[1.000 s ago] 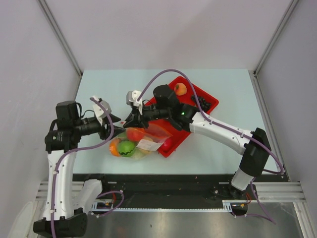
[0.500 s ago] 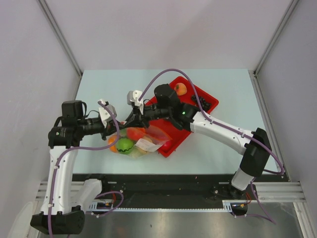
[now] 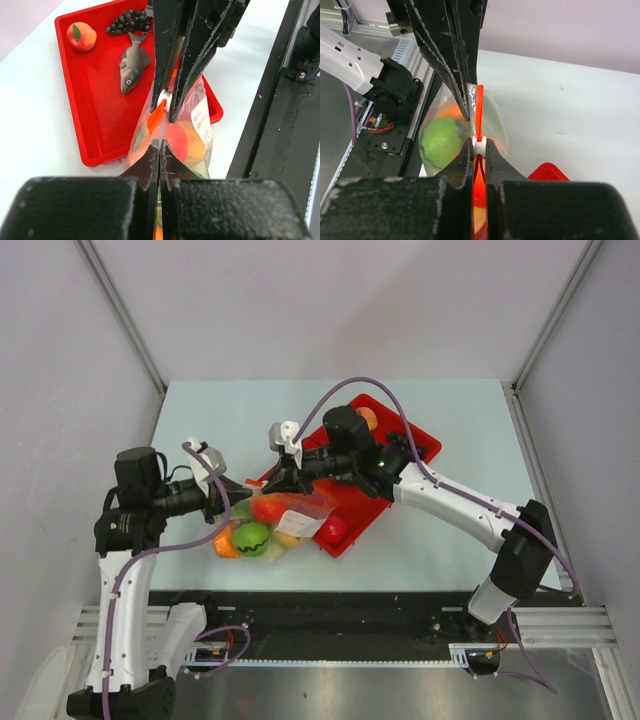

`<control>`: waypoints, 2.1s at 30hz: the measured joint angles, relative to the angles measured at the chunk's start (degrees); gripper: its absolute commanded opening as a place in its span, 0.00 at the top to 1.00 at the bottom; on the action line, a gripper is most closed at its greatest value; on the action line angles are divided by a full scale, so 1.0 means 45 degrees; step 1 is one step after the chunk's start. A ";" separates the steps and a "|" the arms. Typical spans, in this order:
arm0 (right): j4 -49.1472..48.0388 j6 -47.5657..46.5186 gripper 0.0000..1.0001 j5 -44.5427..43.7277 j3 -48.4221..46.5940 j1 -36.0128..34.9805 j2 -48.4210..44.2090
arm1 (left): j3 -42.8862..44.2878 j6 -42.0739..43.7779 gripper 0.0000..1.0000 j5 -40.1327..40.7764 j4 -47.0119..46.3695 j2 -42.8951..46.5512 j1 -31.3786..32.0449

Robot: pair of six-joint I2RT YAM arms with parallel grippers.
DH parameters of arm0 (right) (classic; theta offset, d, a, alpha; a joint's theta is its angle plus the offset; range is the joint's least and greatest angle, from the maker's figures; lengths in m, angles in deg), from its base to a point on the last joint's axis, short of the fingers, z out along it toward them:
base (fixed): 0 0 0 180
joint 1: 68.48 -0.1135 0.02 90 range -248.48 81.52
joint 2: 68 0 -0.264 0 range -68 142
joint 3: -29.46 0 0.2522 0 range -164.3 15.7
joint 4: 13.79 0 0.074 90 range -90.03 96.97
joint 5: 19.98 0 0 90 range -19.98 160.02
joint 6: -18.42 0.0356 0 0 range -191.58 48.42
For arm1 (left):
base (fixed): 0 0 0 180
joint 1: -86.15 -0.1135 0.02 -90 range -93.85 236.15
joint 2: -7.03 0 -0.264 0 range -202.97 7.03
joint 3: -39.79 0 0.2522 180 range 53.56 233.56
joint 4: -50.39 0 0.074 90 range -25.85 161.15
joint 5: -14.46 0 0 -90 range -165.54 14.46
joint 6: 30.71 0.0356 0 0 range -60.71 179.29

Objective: Place the food in the zip-top bag and seal the zipper
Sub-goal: Zip the zipper food storage bag at the center of the board.

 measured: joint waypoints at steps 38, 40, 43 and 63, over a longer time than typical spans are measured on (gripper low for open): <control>0.3283 -0.1831 1.00 0.0296 0.2803 0.2657 -0.2414 | -0.0121 -0.4911 1.00 0.0083 -0.3133 0.0743 -0.1739; 0.3531 -0.1996 1.00 0.0301 0.3065 0.2841 -0.2662 | -0.0121 -0.5008 1.00 0.0117 -0.3254 0.0704 -0.1768; 0.3876 -0.2234 1.00 0.0301 0.3298 0.3138 -0.2909 | -0.0121 -0.5119 1.00 0.0170 -0.3405 0.0641 -0.1783; 0.6572 -0.3337 1.00 0.0267 0.4197 0.5095 -0.4439 | -0.0102 -0.5464 1.00 0.0408 -0.4226 0.0282 -0.2147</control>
